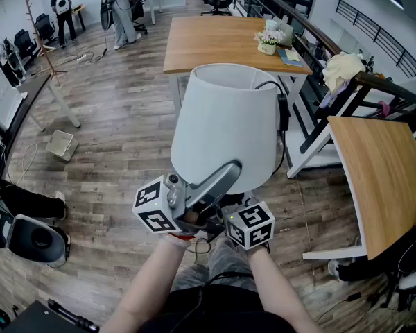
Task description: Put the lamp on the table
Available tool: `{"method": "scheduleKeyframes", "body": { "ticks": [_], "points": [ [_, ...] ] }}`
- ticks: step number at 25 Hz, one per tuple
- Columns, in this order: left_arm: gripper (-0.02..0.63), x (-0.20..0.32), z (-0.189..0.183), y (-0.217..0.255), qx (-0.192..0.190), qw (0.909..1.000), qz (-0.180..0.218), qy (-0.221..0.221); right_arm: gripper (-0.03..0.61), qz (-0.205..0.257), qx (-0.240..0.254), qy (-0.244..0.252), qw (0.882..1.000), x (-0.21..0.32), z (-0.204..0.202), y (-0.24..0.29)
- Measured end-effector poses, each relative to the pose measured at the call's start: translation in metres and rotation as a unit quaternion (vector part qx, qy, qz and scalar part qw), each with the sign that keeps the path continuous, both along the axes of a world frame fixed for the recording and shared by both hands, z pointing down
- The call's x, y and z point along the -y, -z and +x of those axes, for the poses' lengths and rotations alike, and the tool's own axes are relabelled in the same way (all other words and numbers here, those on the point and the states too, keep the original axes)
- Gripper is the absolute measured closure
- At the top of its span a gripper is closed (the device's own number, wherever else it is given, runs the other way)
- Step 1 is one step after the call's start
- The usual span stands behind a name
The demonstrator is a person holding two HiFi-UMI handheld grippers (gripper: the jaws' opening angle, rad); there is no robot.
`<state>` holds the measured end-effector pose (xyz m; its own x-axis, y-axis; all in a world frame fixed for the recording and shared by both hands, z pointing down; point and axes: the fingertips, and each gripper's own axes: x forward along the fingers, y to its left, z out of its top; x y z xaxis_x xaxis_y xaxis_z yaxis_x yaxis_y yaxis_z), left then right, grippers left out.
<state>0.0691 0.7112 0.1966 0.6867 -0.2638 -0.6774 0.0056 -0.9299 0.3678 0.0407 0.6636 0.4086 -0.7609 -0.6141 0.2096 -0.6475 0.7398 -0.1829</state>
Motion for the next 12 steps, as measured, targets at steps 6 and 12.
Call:
{"method": "scheduleKeyframes", "body": {
  "ticks": [6,12],
  "points": [
    [0.597,0.029,-0.010,-0.003,-0.012,0.9998,-0.010,0.009,0.391,-0.005,-0.009,0.012,1.000,0.025,-0.006,-0.003],
    [0.597,0.091,-0.011,-0.015,0.000,0.9993,-0.018,0.033,0.391,-0.010,0.002,0.036,0.999,0.082,-0.016,-0.014]
  ]
}}
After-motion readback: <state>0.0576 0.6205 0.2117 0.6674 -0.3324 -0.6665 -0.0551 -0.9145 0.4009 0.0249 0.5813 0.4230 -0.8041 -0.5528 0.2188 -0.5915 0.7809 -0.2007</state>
